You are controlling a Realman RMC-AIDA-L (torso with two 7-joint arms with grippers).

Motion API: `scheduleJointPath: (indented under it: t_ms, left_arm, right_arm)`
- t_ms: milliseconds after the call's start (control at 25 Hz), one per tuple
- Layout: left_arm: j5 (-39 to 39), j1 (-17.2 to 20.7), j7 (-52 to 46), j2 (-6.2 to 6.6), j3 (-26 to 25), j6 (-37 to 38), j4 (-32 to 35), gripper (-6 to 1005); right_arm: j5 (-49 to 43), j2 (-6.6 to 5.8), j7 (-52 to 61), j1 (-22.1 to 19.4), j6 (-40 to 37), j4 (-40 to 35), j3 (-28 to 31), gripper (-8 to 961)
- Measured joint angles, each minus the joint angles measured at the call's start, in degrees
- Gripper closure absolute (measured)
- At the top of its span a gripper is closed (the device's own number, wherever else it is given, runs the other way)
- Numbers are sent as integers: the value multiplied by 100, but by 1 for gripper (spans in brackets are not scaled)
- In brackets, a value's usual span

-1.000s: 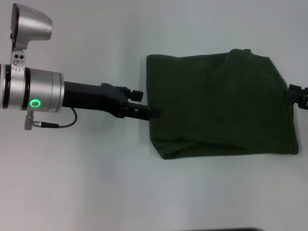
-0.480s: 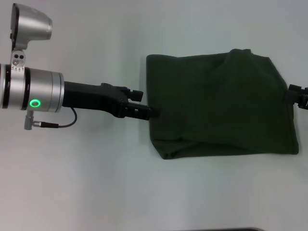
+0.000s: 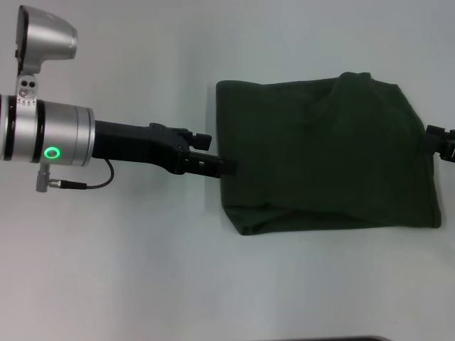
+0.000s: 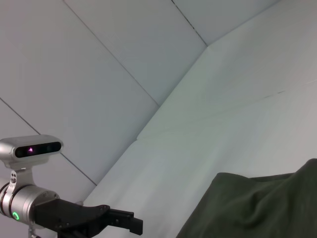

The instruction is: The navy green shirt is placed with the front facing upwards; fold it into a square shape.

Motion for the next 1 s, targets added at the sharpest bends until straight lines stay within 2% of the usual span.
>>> scheduleJointPath:
  t_ms: [1000]
  left_arm:
    - [0, 0, 0, 0, 0, 0, -9, 82]
  right_arm:
    - [-1, 2, -7, 2, 72, 18, 2, 110]
